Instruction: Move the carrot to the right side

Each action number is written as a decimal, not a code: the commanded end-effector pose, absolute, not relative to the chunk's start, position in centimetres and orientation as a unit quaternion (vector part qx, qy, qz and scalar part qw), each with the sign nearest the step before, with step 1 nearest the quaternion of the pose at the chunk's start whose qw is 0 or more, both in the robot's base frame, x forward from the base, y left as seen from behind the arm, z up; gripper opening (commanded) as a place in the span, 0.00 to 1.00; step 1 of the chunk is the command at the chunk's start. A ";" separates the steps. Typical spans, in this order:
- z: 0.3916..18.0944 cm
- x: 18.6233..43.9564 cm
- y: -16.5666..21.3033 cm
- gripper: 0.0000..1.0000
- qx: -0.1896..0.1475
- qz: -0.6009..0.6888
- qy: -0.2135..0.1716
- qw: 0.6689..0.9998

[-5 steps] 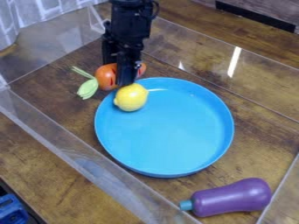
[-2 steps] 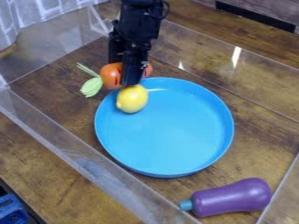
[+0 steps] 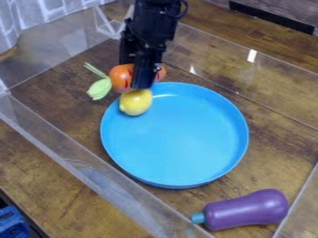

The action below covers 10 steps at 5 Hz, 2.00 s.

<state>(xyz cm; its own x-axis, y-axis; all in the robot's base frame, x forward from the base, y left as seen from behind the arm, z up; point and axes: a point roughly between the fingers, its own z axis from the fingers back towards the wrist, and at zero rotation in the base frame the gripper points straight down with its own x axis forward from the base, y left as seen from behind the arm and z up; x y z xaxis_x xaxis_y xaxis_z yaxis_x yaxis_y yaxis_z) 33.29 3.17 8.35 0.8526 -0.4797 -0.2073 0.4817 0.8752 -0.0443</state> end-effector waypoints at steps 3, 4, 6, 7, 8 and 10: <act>14.0 33.3 0.2 0.00 0.041 -0.282 0.053 0.957; 14.5 32.7 -0.7 0.00 0.043 -0.284 0.054 0.956; 15.6 31.2 -2.9 0.00 0.046 -0.288 0.054 0.955; 15.5 32.4 -3.1 0.00 0.055 -0.301 0.051 0.951; 15.0 33.6 -3.2 0.00 0.066 -0.315 0.048 0.946; 14.5 34.7 -2.4 0.00 0.084 -0.327 0.054 0.940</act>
<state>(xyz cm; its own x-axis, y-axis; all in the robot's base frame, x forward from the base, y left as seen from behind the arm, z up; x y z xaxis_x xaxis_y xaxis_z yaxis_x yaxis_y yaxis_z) 33.88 -2.05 12.65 0.7769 -0.5902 -0.2195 0.6179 0.7815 0.0858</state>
